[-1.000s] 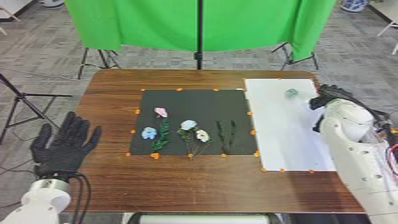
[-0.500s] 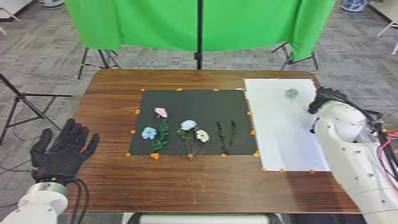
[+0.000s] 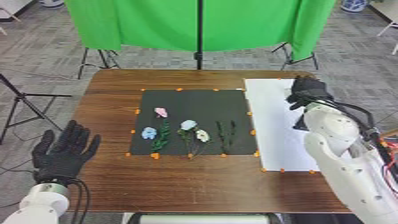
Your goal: Arrange flowers
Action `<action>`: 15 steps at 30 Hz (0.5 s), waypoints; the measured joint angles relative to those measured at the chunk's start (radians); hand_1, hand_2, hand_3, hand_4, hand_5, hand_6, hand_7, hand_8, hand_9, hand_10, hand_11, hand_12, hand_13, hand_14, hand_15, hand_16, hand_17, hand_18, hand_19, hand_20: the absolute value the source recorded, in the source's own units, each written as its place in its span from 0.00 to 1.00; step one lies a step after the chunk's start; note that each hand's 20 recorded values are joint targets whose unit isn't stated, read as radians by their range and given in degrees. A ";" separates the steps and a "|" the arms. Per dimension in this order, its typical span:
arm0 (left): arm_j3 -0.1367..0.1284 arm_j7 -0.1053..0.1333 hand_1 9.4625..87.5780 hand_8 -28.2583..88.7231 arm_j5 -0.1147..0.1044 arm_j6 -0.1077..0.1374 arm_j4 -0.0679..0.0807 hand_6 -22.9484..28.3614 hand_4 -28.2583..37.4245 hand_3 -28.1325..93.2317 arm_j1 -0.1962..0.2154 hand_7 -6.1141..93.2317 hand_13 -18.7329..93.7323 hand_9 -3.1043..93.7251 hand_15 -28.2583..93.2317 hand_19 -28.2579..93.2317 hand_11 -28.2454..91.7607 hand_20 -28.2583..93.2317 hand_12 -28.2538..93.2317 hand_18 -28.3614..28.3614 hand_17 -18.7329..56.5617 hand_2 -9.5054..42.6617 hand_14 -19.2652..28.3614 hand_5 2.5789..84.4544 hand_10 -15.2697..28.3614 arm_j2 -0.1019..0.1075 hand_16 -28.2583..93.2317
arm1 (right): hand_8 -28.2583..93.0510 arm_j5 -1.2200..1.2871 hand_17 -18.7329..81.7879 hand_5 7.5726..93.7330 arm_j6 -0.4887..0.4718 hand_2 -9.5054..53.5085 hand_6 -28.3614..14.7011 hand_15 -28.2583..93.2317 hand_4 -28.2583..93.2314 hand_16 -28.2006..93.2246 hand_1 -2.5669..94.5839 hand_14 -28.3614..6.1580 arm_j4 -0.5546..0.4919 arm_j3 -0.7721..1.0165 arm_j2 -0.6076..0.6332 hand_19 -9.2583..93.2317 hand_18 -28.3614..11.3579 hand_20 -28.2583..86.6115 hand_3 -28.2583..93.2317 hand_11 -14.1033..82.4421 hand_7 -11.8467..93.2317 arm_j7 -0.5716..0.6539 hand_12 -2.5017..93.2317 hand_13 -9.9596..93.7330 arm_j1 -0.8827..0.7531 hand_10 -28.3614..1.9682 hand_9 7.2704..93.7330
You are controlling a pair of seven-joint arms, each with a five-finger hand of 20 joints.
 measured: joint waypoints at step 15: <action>-0.027 -0.033 0.23 0.15 0.117 0.024 -0.001 0.64 0.00 0.87 -0.031 0.28 0.47 0.52 0.75 0.61 0.55 0.44 0.37 0.83 0.18 0.47 0.82 0.63 0.75 0.001 0.18 | 0.25 -0.197 0.51 0.81 -0.013 0.00 0.63 0.59 0.00 0.59 0.64 0.65 -0.112 -0.210 -0.031 0.87 0.14 0.56 0.81 0.27 0.46 -0.277 0.49 0.78 0.008 0.59 0.90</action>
